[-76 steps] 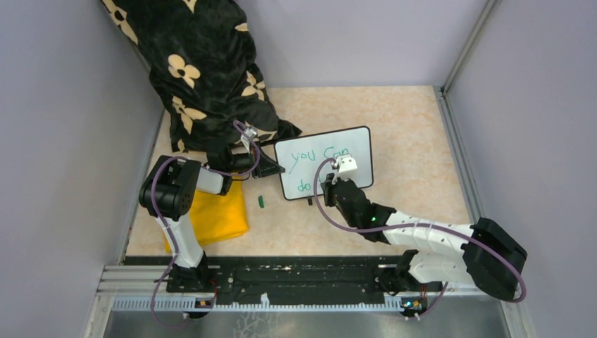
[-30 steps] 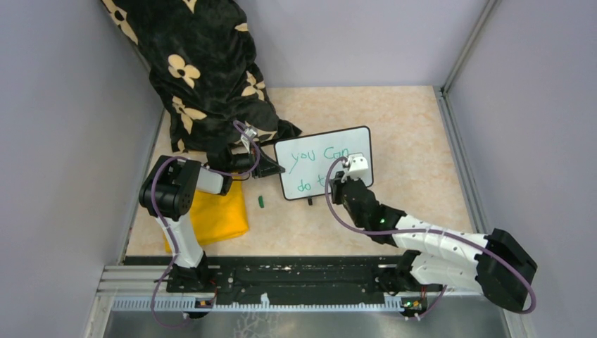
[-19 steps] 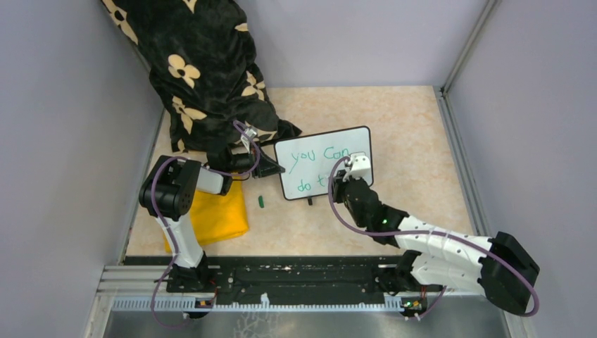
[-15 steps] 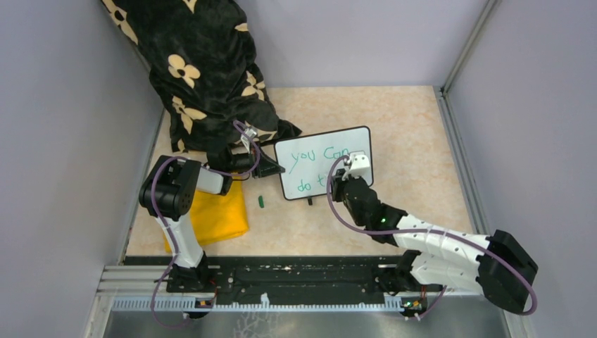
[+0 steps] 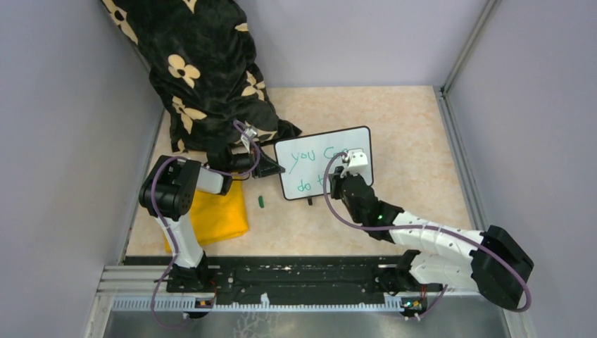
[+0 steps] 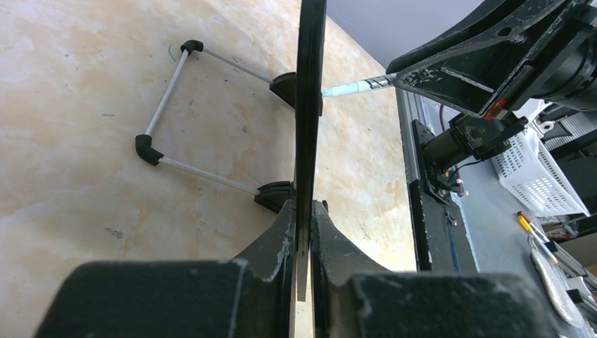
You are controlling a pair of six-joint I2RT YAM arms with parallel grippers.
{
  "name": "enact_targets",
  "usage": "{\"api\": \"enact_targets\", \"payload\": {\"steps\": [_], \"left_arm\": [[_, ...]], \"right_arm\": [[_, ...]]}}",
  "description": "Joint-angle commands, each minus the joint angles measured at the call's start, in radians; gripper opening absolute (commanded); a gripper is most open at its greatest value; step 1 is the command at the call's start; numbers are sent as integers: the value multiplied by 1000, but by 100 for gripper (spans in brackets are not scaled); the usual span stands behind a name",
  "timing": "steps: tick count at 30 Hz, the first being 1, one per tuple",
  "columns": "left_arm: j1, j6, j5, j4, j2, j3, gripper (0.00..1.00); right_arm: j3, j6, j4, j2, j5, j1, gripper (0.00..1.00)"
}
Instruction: Write a sentence on the whiteboard
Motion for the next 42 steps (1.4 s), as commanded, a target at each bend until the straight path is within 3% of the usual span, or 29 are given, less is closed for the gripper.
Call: {"api": "enact_targets", "payload": {"steps": [1, 42], "left_arm": [[-24, 36, -24, -113, 37, -7, 0], [-26, 37, -25, -119, 40, -6, 0]], "right_arm": [[40, 5, 42, 9, -13, -12, 0], [-87, 77, -57, -58, -42, -13, 0]]}}
